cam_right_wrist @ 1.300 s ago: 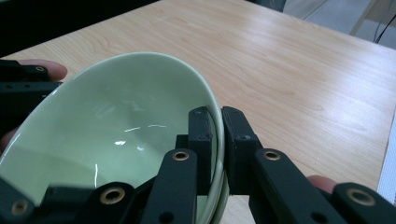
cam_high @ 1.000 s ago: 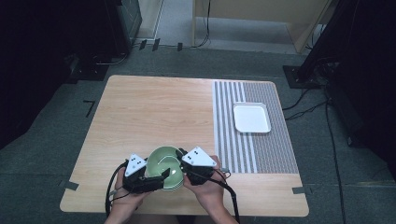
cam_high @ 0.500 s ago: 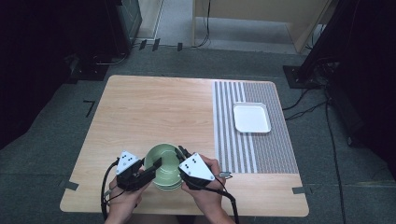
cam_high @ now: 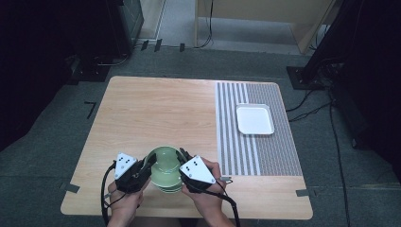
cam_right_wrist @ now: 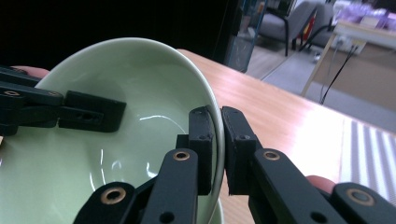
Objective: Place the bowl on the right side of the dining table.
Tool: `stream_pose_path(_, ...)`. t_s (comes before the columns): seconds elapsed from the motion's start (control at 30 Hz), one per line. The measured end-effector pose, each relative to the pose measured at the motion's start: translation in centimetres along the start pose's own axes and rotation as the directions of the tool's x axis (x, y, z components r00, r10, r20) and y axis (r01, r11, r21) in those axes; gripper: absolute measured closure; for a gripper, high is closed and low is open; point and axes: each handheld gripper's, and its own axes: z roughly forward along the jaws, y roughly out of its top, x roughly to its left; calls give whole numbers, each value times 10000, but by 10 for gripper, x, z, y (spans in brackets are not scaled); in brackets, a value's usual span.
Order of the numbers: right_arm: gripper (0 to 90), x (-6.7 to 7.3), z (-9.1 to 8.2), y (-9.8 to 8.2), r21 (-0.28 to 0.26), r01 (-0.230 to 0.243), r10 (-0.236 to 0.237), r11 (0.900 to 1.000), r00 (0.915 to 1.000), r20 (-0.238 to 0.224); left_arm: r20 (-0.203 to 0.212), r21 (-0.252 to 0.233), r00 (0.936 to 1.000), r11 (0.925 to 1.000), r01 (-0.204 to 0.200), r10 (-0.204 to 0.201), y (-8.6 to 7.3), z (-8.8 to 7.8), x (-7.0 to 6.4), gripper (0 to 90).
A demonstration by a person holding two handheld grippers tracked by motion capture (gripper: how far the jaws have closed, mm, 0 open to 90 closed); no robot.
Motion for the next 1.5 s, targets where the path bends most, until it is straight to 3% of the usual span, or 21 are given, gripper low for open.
stream_pose_path(0.13, 802, -3, 1, 0, 73, -636, 637, 9979, 9979, -78, -72, -198, 10000, 9998, -61, 60, -1, -1, -3, 834)
stream_pose_path(0.27, 702, -3, 6, -1, 506, -1080, 1074, 9929, 9941, 131, -129, -642, 9999, 9979, -72, 64, 0, -5, -6, 835)
stream_pose_path(0.37, 773, -4, 8, -3, 621, -1373, 1362, 9886, 9904, 220, -168, -948, 9997, 9953, -198, 183, 0, -8, -8, 834)
stream_pose_path(0.4, 841, -5, 7, -3, 523, -1658, 1664, 9848, 9860, -91, -274, -1219, 9990, 9918, -381, 350, -2, -10, -11, 834)
stream_pose_path(0.5, 847, -5, 6, -1, 347, -1641, 1645, 9858, 9863, -105, -164, -1465, 9993, 9886, -344, 324, -3, -11, -10, 825)
stream_pose_path(0.53, 848, -5, 5, 1, 179, -1452, 1454, 9892, 9893, -103, 282, -1751, 9993, 9844, -184, 237, -3, -12, -7, 810)
stream_pose_path(0.57, 848, -6, 4, 1, 109, -1459, 1460, 9892, 9892, -139, 542, -1925, 9982, 9812, -158, 267, -2, -14, -5, 766)
stream_pose_path(0.67, 847, -8, 1, 4, -140, -1192, 1193, 9928, 9929, 41, 1078, -1995, 9937, 9799, -75, 295, 1, -16, -1, 487)
stream_pose_path(0.8, 847, -15, -1, 8, -264, -1287, 1289, 9913, 9916, 53, 973, -2134, 9949, 9770, -51, 264, 4, -18, 2, 132)
stream_pose_path(0.9, 846, -24, -4, 11, -370, -1272, 1282, 9912, 9914, 260, 1535, -2212, 9871, 9752, -110, 459, 9, -24, 3, 13)
stream_pose_path(0.97, 846, -29, -5, 12, -410, -1323, 1336, 9904, 9906, 306, 1662, -2269, 9846, 9738, -145, 534, 10, -26, 3, 0)
stream_pose_path(1.0, 846, -31, -6, 12, -442, -1356, 1371, 9898, 9901, 312, 1683, -2496, 9834, 9681, -240, 677, 11, -29, 3, 0)
stream_pose_path(1.1, 846, -36, -8, 12, -460, -1479, 1496, 9879, 9882, 342, 1720, -2648, 9821, 9639, -284, 762, 12, -31, 5, 0)
stream_pose_path(1.3, 845, -50, -14, 12, -510, -1565, 1591, 9864, 9859, 521, 1325, -2628, 9899, 9647, -146, 511, 13, -34, 22, 0)
stream_pose_path(1.4, 845, -59, -17, 11, -506, -1713, 1743, 9839, 9826, 645, 842, -2603, 9960, 9655, -84, 314, 13, -34, 39, 0)
stream_pose_path(1.43, 845, -59, -17, 11, -506, -1713, 1743, 9839, 9826, 645, 842, -2603, 9960, 9655, -84, 314, 13, -34, 39, 0)
stream_pose_path(1.5, 845, -65, -18, 10, -484, -1834, 1866, 9818, 9798, 725, 395, -2511, 9992, 9680, 5, 97, 12, -34, 53, 0)
